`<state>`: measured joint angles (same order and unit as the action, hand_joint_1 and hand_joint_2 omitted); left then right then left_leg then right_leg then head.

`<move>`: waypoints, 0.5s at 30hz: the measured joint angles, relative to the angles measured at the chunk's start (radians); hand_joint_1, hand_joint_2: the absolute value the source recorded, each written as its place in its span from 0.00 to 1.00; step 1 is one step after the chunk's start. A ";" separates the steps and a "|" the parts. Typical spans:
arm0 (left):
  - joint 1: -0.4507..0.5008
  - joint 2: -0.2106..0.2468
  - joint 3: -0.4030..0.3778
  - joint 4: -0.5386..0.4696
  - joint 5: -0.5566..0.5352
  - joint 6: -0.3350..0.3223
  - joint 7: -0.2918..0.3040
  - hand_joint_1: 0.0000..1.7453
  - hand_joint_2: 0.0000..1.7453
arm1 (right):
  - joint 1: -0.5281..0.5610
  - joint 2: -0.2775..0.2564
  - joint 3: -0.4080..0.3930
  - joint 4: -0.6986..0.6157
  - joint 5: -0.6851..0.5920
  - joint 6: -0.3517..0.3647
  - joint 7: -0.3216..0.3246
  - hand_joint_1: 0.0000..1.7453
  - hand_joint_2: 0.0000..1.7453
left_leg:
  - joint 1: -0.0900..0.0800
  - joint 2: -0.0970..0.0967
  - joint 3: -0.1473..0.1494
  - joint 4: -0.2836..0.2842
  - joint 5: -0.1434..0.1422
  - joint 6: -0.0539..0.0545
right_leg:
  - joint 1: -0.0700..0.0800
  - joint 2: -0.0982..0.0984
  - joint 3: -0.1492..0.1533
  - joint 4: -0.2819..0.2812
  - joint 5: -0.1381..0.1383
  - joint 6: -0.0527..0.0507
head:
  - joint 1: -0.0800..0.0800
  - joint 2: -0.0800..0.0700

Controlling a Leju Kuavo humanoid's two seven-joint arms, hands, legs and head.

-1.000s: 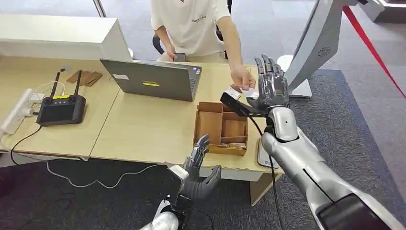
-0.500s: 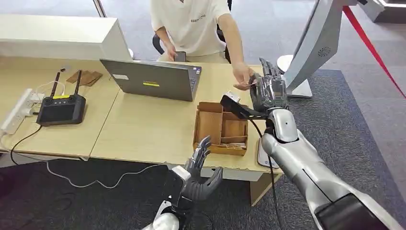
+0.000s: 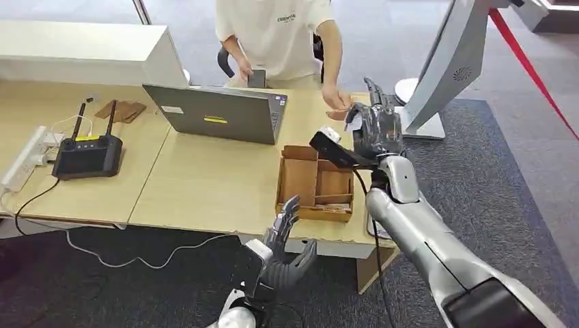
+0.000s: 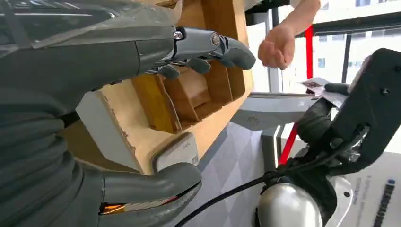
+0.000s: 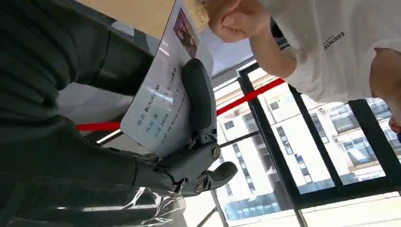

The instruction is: Pass the card to the sensor for recognition and then transmit it.

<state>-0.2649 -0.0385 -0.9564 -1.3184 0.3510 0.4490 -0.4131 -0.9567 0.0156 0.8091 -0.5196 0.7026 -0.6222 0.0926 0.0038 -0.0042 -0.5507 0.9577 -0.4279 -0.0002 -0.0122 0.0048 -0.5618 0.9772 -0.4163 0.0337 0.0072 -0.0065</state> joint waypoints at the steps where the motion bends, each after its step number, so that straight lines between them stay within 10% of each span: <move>1: 0.002 0.002 0.000 -0.002 -0.001 0.004 -0.001 0.00 1.00 | 0.011 0.000 -0.008 -0.015 -0.019 -0.012 -0.013 1.00 1.00 | 0.000 0.000 0.000 0.000 0.000 0.000 | 0.000 0.000 0.000 0.000 0.000 0.000 | 0.000 0.000; 15: 0.029 0.029 0.001 -0.038 0.002 0.074 -0.010 0.00 1.00 | 0.162 -0.075 -0.077 -0.277 0.039 -0.047 0.057 1.00 1.00 | 0.000 0.000 0.001 0.000 0.000 0.000 | 0.000 0.000 0.000 -0.001 0.000 0.000 | 0.000 0.000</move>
<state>-0.2364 -0.0092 -0.9552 -1.3561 0.3532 0.5226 -0.4234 -0.7943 -0.0595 0.7321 -0.7968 0.7419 -0.6687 0.1498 0.0037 -0.0043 -0.5502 0.9577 -0.4279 -0.0002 -0.0123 0.0048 -0.5618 0.9767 -0.4163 0.0337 0.0072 -0.0065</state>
